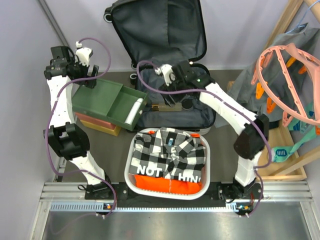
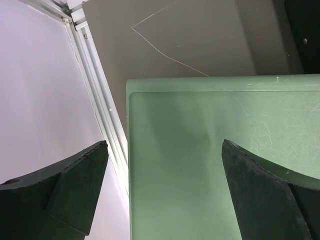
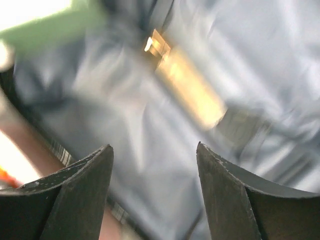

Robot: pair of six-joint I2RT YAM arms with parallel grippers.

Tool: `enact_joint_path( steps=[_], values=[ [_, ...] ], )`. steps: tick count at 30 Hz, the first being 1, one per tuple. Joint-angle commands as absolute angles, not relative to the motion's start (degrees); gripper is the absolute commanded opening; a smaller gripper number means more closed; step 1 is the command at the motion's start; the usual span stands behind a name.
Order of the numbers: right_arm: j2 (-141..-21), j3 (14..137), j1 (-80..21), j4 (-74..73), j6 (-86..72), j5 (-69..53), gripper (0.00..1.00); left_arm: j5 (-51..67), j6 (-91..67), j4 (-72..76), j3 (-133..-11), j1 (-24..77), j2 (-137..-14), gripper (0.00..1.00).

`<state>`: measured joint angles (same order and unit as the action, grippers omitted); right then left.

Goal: Open, take out, and arrange the luggage

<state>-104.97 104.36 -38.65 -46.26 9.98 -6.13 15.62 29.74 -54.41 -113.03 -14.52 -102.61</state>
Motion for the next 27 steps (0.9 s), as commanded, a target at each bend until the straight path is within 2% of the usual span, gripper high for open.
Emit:
enact_joint_path(
  steps=[1,5,9,16,21,27],
  values=[
    [-116.61,113.89,-36.13,-45.88,13.44,-3.96,0.67,15.91,29.88,-52.82,-114.43,-14.68,-102.13,0.99],
    [-123.21,120.30,-33.76,-44.30,14.59,-0.18,0.68,15.64,29.88,-52.91,-114.35,-14.68,-102.04,0.99],
    [-129.63,128.93,-29.63,-51.75,5.12,4.22,0.73,15.29,29.88,-52.91,-114.43,-14.76,-101.95,0.99],
    [-123.84,113.75,-27.42,-48.69,0.44,0.88,0.78,15.29,29.36,-52.82,-114.17,-14.77,-102.22,0.99],
    [-125.15,110.83,-27.33,-50.45,-2.01,-2.54,0.74,15.38,29.18,-52.74,-114.43,-14.77,-102.57,0.99],
    [-127.52,112.41,-27.33,-48.43,-2.82,-0.18,0.72,15.29,29.09,-52.73,-114.35,-14.68,-102.57,0.99]
  ],
)
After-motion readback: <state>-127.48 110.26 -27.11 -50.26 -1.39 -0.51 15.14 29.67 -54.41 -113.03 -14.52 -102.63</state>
